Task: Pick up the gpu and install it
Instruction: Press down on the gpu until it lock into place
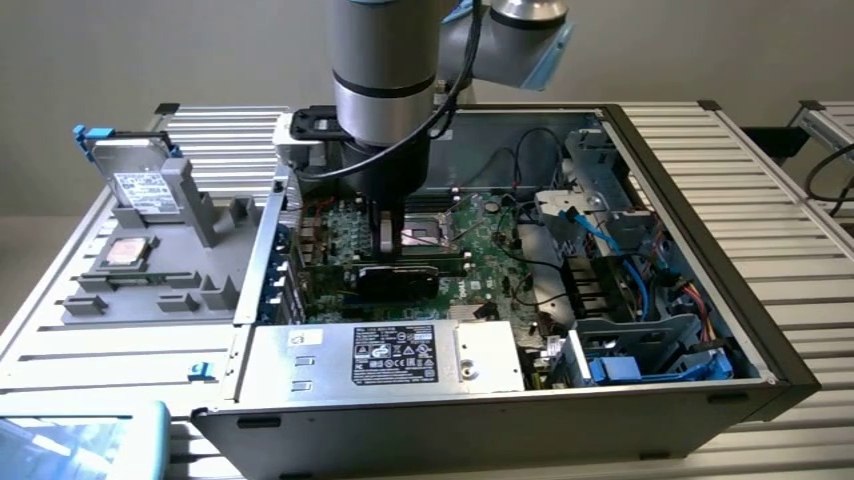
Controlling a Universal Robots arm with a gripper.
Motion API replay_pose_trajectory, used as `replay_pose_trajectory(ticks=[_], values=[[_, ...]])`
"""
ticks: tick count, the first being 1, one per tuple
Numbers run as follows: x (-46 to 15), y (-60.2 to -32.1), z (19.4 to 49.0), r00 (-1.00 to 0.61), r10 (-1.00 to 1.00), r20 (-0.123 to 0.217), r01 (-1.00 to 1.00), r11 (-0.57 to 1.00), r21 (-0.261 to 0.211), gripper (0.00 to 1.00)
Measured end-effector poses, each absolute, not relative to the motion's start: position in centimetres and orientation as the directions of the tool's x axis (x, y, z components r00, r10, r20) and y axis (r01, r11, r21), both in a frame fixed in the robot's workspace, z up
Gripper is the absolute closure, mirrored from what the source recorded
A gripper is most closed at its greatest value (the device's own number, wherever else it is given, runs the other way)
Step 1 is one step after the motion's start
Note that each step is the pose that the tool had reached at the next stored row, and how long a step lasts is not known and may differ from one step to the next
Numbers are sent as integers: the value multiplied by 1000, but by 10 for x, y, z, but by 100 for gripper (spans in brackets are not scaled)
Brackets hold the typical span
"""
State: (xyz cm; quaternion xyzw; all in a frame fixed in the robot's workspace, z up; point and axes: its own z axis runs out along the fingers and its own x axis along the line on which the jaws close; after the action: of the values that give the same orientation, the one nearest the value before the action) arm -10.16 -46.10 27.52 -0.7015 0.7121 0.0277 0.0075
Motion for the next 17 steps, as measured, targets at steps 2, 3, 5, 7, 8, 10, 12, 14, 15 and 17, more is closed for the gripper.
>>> replay_pose_trajectory(ticks=[2, 3, 5, 7, 8, 10, 12, 14, 15, 17], values=[[-102, -461, 272, -16, -999, -50, -999, 14, 32, 88], [-102, -461, 270, -16, -999, -50, -999, 14, 33, 88], [-102, -461, 267, -16, -999, -51, -999, 14, 35, 88], [-102, -461, 264, -16, -999, -51, -999, 14, 36, 88], [-102, -461, 264, -16, -999, -52, -999, 14, 36, 88], [-102, -461, 263, -16, -998, -53, -999, 14, 37, 88], [-102, -461, 269, -16, -998, -55, -999, 14, 40, 88], [-102, -461, 277, -16, -998, -54, -999, 14, 43, 88], [-102, -461, 282, -16, -998, -54, -999, 14, 44, 88], [-102, -461, 291, -16, -998, -54, -999, 14, 45, 88]])
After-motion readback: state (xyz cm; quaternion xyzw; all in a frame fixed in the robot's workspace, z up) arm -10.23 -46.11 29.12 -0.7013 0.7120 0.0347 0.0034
